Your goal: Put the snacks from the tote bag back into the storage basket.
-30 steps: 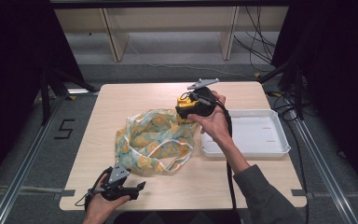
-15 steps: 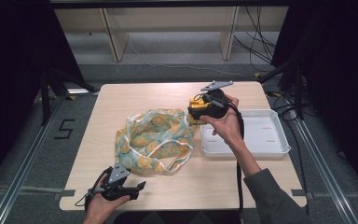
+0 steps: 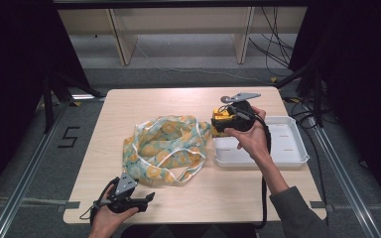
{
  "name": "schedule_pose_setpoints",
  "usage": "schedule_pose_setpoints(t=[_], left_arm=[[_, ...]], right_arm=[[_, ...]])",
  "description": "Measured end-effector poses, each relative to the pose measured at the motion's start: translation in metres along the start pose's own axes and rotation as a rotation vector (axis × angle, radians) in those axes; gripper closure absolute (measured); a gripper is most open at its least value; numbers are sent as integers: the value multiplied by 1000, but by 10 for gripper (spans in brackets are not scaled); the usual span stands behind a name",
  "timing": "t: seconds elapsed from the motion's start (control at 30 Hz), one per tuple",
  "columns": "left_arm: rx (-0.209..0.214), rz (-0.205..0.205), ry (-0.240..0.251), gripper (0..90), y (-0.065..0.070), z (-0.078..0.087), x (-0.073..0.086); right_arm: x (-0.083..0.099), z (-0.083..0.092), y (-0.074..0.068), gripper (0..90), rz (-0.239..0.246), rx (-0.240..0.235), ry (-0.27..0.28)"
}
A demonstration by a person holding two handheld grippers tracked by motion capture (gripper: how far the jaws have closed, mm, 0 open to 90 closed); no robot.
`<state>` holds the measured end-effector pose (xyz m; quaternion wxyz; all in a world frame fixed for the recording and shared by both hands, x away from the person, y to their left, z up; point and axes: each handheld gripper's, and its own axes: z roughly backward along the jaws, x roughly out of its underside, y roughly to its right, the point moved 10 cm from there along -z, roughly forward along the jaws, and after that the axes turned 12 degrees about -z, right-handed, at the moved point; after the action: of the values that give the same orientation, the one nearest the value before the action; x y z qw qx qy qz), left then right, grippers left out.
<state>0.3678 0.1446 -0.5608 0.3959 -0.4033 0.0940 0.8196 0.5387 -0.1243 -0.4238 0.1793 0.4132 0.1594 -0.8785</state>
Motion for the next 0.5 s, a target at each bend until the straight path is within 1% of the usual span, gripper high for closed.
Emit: schedule_pose_setpoints(t=[0.03, 0.1, 0.13, 0.17, 0.2, 0.23, 0.27, 0.3, 0.33, 0.37, 0.4, 0.43, 0.47, 0.5], left_arm=[[-2, 6, 7, 249, 0, -1, -1], [-2, 6, 4, 249, 0, -1, 0], [-2, 6, 5, 249, 0, -1, 0], [-3, 9, 10, 249, 0, -1, -1], [-6, 1, 9, 249, 0, -1, 0], [-9, -5, 3, 249, -1, 0, 0], [-12, -5, 7, 249, -1, 0, 0], [-7, -5, 6, 249, -1, 0, 0], [-12, -4, 6, 249, -1, 0, 0], [-10, -7, -7, 249, -1, 1, 1], [-12, -4, 7, 249, -1, 0, 0], [-11, 11, 20, 249, 0, -1, -2], [-16, 9, 21, 249, 0, -1, -2], [-10, 6, 15, 249, 0, 0, -1]], right_arm=[[3, 1, 0, 196, -9, -5, -19], [4, 2, 3, 196, 5, -1, 1], [4, 2, 3, 196, -7, 1, 13], [6, 4, 3, 196, -14, 2, 0], [9, 6, 3, 196, -29, 5, -9], [7, 4, 6, 196, -9, 14, 27], [7, 5, 7, 196, -12, 18, 32], [9, 7, 9, 196, 4, 16, 20], [10, 7, 8, 196, -10, 12, 17], [12, 8, 8, 196, -23, 16, 14], [12, 6, 9, 196, -11, 17, 33], [14, 7, 12, 196, 12, 14, 20], [16, 6, 11, 196, -1, 16, 22], [21, 7, 11, 196, -10, 14, -9]])
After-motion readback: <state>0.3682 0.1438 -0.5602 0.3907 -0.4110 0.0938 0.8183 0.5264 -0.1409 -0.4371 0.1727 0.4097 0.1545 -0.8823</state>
